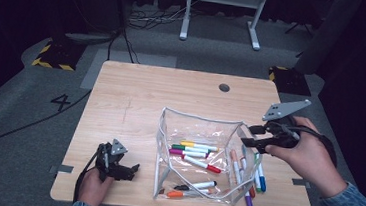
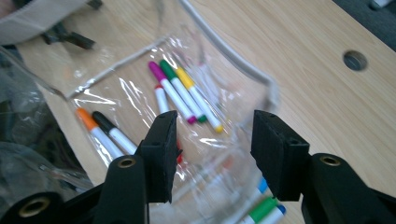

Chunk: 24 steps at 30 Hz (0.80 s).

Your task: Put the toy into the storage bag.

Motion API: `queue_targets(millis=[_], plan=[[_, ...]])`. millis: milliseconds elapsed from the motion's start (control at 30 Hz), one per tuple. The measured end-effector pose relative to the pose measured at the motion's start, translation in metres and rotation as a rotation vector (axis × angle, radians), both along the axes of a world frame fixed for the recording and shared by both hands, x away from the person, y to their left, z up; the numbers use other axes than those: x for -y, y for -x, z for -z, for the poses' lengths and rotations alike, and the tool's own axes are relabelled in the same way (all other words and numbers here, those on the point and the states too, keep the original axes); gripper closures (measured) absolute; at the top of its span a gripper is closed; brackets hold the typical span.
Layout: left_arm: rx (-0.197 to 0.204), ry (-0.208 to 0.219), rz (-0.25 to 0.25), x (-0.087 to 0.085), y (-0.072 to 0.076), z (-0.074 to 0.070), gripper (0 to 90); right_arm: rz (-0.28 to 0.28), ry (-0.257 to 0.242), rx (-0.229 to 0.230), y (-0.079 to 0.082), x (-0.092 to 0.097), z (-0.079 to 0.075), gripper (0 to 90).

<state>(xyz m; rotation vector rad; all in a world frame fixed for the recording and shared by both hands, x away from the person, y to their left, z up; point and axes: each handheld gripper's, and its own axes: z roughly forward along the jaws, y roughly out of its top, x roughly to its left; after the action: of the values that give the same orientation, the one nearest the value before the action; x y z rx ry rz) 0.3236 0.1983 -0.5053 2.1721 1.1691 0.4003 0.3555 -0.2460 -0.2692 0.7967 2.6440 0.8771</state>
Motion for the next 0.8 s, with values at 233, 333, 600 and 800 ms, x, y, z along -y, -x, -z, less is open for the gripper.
queue_targets(millis=[233, 333, 600, 800], plan=[[0.001, 0.001, 0.000, 0.000, 0.001, 0.000, 0.0, 0.109, -0.032, -0.010, -0.004, 0.045, 0.006, 52.1], [0.000, 0.000, -0.001, 0.000, 0.002, 0.000, 0.0, 0.144, -0.037, -0.016, -0.006, 0.059, 0.011, 52.5], [-0.004, 0.000, 0.001, 0.000, 0.002, 0.000, 0.0, 0.232, -0.034, -0.049, -0.013, 0.087, 0.038, 52.7], [0.001, 0.001, 0.000, 0.000, 0.001, 0.000, 0.0, 0.272, -0.014, -0.108, -0.017, 0.098, 0.074, 53.5]])
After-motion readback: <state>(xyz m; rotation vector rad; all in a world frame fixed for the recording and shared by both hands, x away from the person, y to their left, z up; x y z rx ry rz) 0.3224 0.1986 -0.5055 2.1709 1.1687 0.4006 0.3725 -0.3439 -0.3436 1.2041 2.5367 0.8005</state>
